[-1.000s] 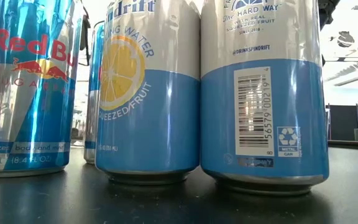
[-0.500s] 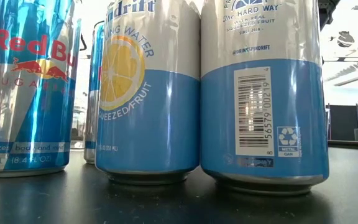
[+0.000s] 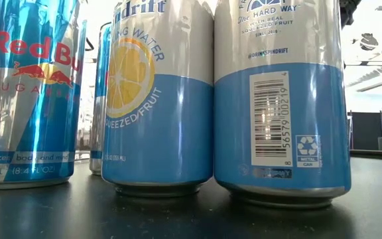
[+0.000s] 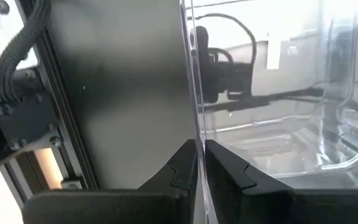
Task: Sort soda cans
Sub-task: Move the transparent bins to the center
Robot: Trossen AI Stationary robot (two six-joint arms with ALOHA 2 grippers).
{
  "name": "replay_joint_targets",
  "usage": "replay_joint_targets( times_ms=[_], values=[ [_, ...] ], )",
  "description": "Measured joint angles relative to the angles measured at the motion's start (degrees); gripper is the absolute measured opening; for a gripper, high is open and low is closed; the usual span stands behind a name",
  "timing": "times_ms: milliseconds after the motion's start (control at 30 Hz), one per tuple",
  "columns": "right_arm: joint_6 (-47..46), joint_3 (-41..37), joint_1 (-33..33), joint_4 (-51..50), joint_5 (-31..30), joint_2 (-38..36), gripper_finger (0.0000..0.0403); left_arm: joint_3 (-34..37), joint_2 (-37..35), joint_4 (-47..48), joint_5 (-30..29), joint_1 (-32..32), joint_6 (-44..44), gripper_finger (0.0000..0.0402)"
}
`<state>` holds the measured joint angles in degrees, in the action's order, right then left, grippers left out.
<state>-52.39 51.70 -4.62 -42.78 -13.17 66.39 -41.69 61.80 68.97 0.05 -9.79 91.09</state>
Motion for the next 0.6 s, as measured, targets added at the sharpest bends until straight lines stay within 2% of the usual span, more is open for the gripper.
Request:
replay_joint_targets(
  times_ms=[600],
  values=[
    [-5.6, 0.0, 0.0, 2.4, 0.0, 0.0, 0.0135, 0.0, 3.5, -4.0, -1.8, 1.6, 2.8, 0.004]
  ],
)
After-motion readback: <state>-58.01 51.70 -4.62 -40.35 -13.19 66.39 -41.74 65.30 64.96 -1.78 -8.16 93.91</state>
